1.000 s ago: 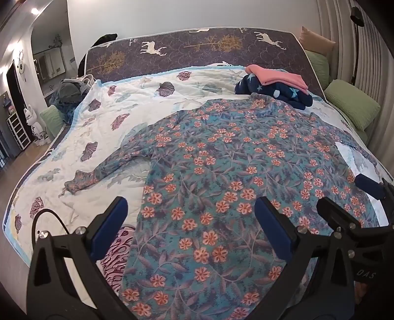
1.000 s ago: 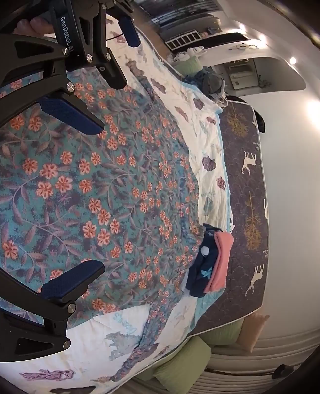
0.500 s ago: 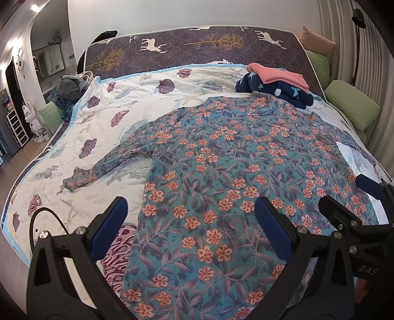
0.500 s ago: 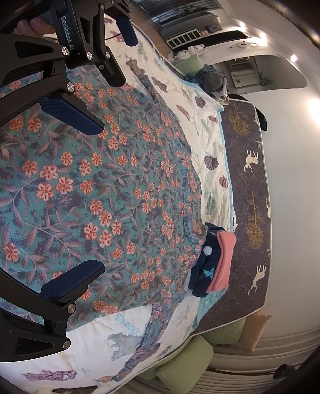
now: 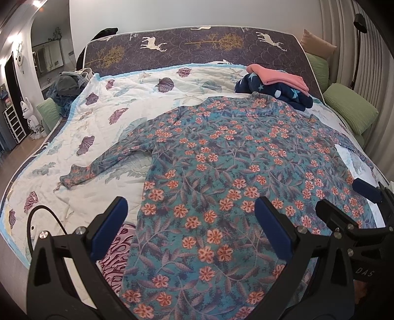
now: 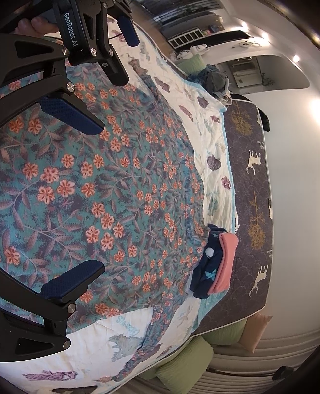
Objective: Fold small clothes
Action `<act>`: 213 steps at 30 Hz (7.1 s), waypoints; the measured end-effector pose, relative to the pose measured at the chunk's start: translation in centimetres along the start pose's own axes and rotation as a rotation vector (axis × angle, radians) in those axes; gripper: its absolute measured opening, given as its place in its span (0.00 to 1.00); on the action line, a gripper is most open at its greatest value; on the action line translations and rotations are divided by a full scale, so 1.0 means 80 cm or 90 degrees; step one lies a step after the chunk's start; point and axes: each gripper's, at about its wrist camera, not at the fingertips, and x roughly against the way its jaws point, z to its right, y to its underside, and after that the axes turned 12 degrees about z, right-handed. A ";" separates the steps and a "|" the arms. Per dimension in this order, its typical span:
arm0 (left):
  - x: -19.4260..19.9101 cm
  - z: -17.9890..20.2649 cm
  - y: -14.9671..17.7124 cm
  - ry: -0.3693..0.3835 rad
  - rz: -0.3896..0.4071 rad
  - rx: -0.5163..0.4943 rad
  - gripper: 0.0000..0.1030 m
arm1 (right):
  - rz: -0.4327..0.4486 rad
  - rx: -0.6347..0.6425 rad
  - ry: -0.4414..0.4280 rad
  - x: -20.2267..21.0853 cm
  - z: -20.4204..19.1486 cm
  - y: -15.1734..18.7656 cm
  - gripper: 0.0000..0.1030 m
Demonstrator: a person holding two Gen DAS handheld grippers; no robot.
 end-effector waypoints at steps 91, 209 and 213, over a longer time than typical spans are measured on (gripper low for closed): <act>-0.199 -0.293 -0.181 0.126 0.031 0.353 0.04 | -0.075 -0.017 0.031 -0.109 -0.016 -0.013 1.00; -0.212 -0.059 -0.061 0.085 -0.068 0.072 0.63 | -0.076 -0.411 -0.121 -0.167 0.285 -0.041 0.19; -0.212 -0.062 -0.057 0.086 -0.065 0.077 0.63 | 0.012 -0.533 0.059 -0.108 0.390 -0.023 0.49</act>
